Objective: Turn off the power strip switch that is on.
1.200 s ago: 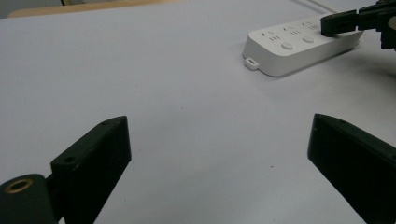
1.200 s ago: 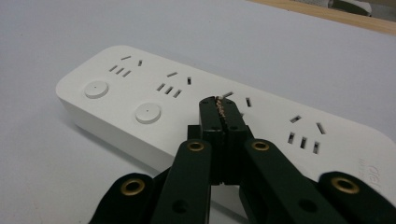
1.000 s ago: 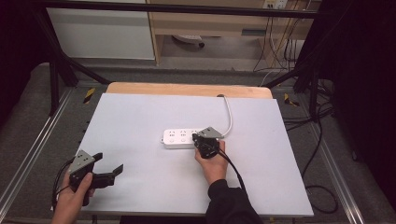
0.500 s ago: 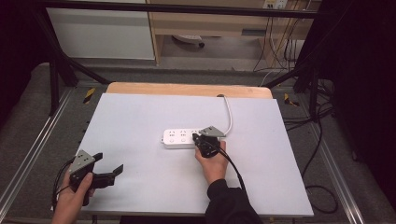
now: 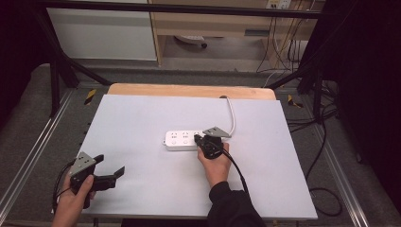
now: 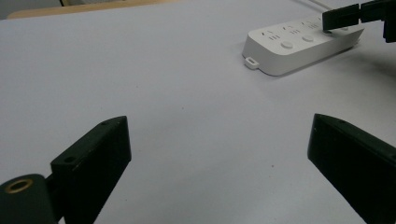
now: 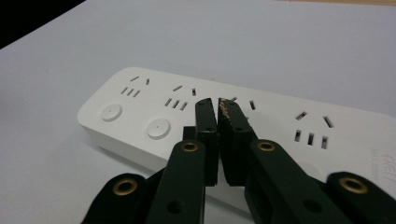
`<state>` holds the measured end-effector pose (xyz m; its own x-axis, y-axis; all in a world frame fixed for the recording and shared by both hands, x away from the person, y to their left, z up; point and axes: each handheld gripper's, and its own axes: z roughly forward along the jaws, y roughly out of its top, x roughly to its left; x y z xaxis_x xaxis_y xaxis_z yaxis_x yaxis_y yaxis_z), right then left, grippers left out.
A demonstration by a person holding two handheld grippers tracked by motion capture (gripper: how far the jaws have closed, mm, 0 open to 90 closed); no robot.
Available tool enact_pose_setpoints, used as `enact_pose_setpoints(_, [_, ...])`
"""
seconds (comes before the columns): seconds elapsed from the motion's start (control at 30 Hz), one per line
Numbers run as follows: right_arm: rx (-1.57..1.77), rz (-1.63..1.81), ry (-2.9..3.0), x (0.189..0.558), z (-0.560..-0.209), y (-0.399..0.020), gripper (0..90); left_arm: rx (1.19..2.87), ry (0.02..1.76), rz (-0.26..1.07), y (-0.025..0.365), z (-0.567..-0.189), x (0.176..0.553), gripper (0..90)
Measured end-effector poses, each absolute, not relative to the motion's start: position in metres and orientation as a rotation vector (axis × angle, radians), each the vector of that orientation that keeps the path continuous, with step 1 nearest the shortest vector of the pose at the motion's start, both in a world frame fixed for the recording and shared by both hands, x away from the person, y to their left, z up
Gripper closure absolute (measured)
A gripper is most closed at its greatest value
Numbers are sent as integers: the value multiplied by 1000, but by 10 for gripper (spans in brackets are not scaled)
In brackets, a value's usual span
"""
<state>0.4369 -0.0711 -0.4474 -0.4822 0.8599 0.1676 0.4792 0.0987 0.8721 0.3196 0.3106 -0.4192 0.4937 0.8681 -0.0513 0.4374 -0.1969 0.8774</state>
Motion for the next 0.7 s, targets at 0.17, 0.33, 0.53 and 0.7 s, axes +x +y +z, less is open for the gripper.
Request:
enact_pose_setpoints(0.17, [1316,1376,1980,435,-440,-76,790,1819,1093,587,311,-419,320,61])
enact_pose_setpoints(0.33, [1319,1401,1958,435,-435,-80,711,1819,1093,588,310,-419,320,61])
enact_pose_setpoints(0.53, [1321,1432,1935,436,-431,-85,556,1819,1095,589,311,-419,319,61])
enact_pose_setpoints(0.7, [1285,1455,1895,437,-428,-88,381,1820,1095,590,311,-419,319,61])
